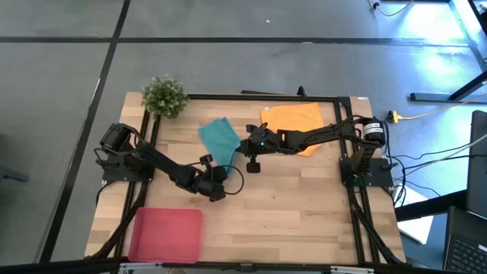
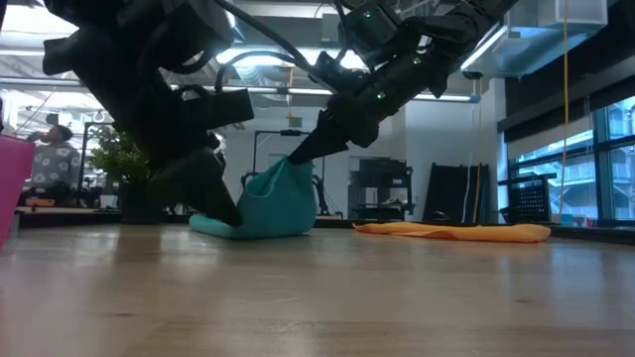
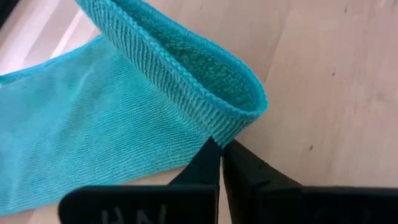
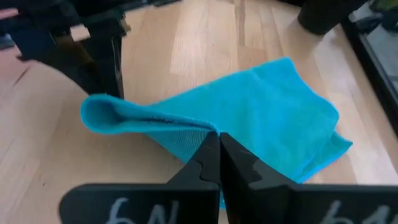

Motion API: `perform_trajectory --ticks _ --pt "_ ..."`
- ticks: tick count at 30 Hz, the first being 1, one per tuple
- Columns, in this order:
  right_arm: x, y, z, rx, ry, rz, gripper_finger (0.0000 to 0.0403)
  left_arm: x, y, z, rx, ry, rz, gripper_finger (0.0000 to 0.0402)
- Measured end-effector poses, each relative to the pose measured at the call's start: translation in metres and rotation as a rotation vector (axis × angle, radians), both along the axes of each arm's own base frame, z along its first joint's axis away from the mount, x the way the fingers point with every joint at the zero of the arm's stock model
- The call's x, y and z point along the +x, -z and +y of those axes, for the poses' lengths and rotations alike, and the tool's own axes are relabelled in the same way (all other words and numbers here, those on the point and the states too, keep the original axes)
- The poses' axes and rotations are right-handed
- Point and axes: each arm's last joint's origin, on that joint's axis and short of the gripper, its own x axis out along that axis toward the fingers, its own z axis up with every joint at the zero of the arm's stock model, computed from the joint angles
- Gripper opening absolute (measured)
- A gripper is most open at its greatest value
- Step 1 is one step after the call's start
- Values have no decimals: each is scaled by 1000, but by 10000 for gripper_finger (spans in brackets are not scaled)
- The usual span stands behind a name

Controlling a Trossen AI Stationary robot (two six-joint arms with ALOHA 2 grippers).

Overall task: Roll microfiber towels into tight, uniform cylinder then place into a basket
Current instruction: Roll the blue microfiber towel

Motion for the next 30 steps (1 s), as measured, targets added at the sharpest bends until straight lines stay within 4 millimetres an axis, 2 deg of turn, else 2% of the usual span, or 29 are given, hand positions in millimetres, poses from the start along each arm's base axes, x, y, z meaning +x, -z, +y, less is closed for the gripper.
perform_trajectory --ticks 10,20,25,30 --pt "-8 10 8 59 19 131 0 1 -13 -13 -95 50 -19 0" --pt "-20 23 39 130 8 315 0 1 -31 -33 -203 68 13 0" --pt "-20 20 55 125 -33 310 0 4 -45 -45 -238 88 38 0" --pt "-12 9 58 118 -45 255 0 5 -51 -47 -264 49 39 0"
